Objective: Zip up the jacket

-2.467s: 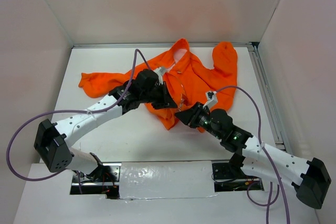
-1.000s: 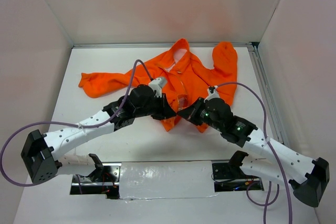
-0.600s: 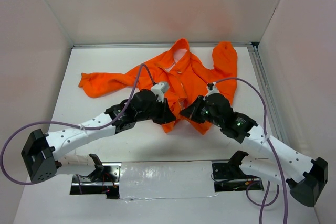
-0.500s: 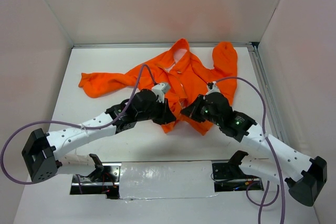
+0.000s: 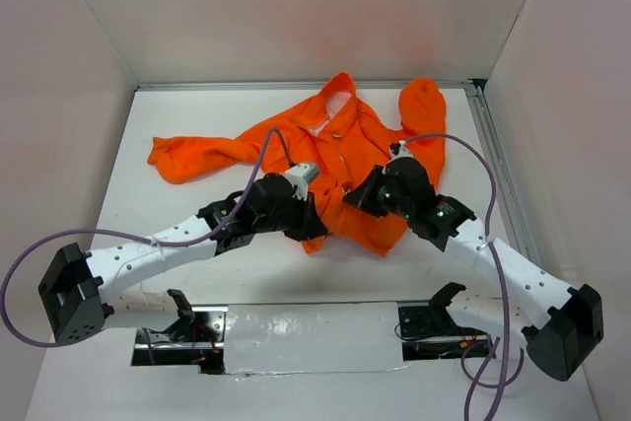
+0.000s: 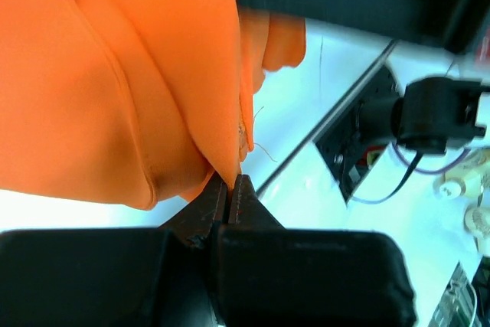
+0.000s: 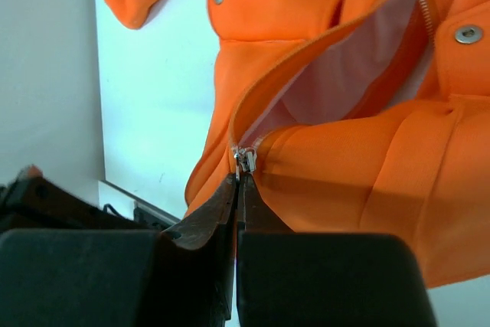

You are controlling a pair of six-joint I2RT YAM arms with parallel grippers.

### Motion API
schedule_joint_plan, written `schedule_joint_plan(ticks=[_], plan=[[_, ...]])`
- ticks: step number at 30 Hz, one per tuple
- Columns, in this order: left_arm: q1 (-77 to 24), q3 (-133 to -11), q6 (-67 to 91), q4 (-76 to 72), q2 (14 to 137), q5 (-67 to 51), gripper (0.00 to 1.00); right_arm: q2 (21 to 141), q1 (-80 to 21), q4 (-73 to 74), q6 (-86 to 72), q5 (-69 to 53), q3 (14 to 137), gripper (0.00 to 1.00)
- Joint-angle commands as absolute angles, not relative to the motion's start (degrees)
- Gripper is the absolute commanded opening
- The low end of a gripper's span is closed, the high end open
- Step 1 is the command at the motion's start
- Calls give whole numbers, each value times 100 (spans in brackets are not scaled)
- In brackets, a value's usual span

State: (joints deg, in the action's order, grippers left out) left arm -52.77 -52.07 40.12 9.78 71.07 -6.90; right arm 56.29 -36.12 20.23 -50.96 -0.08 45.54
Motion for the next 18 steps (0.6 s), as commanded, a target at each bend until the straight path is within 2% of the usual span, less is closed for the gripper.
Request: schedule_joint_plan(ticks=[1, 12, 18], plan=[[-5677, -4764, 4210, 2575, 6751, -1731, 0, 5870, -2954, 1275, -4755, 1328, 5018, 0], [-6187, -4026, 4913, 3331, 6258, -2066, 0, 7152, -2031, 1151, -4448, 915, 5668, 0], [-6161, -3955, 5510, 3560, 6451, -1688, 0, 6848, -2283, 378, -4202, 27, 4994, 0]])
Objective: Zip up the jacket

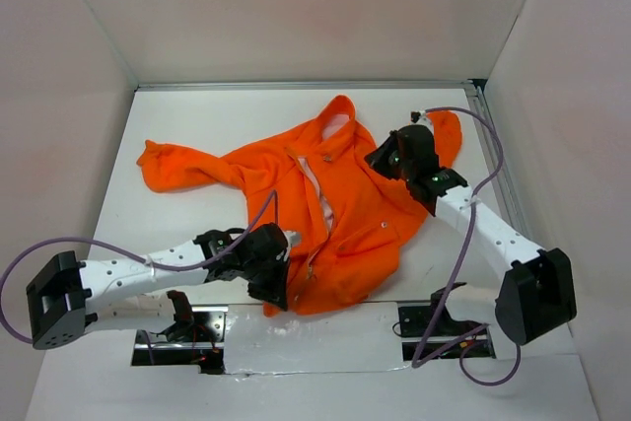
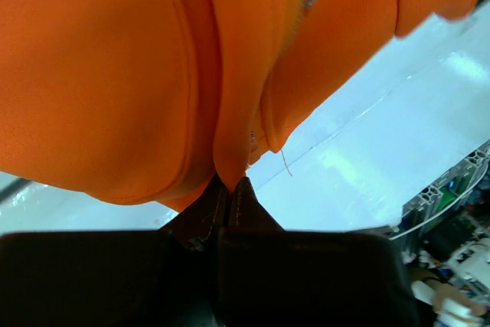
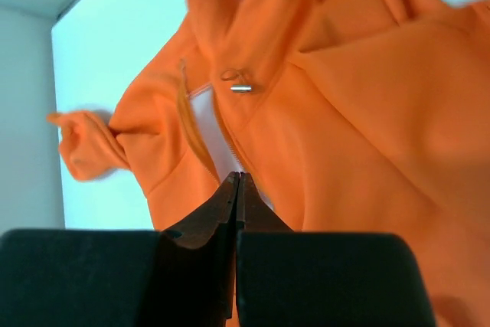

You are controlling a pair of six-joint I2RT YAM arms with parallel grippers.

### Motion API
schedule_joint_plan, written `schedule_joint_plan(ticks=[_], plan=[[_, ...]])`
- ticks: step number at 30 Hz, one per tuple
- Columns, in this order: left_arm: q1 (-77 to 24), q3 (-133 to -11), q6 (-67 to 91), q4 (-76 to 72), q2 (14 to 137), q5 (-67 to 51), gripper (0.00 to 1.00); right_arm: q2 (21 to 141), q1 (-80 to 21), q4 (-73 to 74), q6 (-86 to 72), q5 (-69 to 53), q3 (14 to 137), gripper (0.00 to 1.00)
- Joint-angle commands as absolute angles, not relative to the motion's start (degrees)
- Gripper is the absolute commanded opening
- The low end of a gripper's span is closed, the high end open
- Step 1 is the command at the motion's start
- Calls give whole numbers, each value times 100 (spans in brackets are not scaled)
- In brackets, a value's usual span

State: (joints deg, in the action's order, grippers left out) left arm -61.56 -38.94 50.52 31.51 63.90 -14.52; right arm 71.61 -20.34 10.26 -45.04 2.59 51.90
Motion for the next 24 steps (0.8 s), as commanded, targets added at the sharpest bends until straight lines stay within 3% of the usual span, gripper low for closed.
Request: schedule_joint_plan(ticks=[1, 8, 10, 12, 17, 18, 20, 24], plan=[[-6144, -4007, 5624, 3612, 6529, -1609, 0, 6734, -2398, 413, -4053, 26, 4940, 0], [-6117, -4280, 5914, 3348, 6891, -1231, 0, 6074, -3496, 1055, -2831, -1298, 4379, 1], [-6091, -4341, 6012, 3480, 6891, -1099, 0, 5960, -4065, 1221, -2664, -1231, 4246, 19], [-6003, -4412, 6091, 3507, 6829, -854, 0, 5959, -4402, 1449, -2663, -810, 4122, 30], [-5854, -4755, 5872, 3419, 6469, -510, 0, 6214, -5376, 1837, -2575, -99, 4131, 39], [-5845, -4772, 5810, 3384, 6399, -458, 0, 6240, -5518, 1820, -2549, -53, 4131, 48], [-5845, -4781, 5775, 3436, 6355, -396, 0, 6249, -5825, 1828, -2549, 156, 4157, 55], [-5845, -4790, 5827, 3560, 6398, -387, 0, 6249, -6117, 1784, -2575, 62, 4192, 58]])
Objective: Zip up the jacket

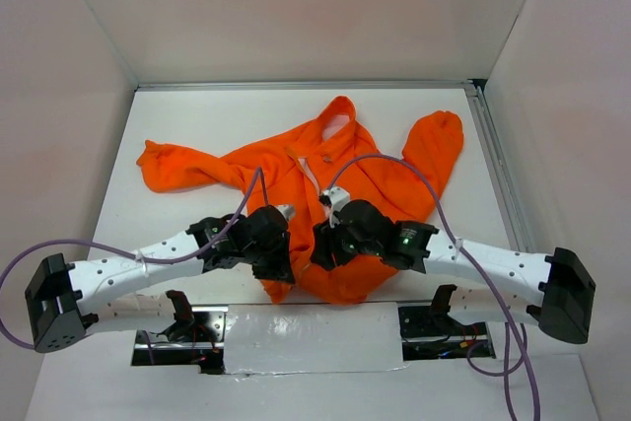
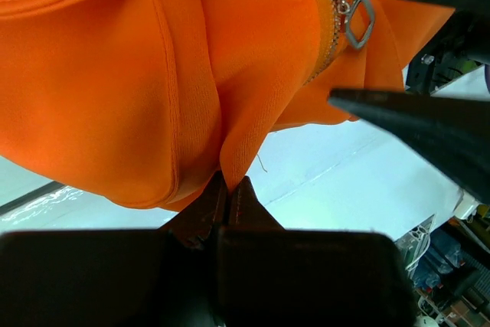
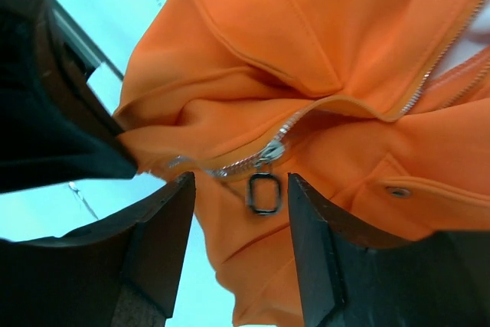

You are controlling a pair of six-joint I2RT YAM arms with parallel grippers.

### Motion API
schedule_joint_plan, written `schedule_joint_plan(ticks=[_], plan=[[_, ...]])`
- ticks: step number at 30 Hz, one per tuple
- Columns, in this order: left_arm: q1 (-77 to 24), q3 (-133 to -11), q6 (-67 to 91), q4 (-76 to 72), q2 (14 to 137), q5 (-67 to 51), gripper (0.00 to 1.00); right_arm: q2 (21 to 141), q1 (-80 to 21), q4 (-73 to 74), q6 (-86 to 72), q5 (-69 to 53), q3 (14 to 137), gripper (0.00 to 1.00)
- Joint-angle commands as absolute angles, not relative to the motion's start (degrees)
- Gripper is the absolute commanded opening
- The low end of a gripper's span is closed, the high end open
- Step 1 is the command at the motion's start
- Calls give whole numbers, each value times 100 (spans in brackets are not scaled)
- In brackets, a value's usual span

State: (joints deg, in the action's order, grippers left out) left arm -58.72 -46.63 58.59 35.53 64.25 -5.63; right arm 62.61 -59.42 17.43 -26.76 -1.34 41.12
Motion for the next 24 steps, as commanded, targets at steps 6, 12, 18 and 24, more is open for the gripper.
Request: schedule_joint_plan(ticks=[6, 12, 18, 24], plan=[[-5853, -4755, 5818, 3586, 6425, -369, 0, 6494, -6425, 1925, -2672, 448, 4298, 60], [-5845, -4755, 5748, 3612, 6355, -325, 0, 6715, -6425, 1925, -2610, 825, 4298, 59], [-5853, -4720, 5695, 3656, 6407, -378, 0, 6548, -6390, 1503, -2593, 984, 4237, 44], [-5853, -4658, 5511, 3569, 6381, -509, 0, 6425, -6214, 1441, -2610, 1073, 4166, 44]])
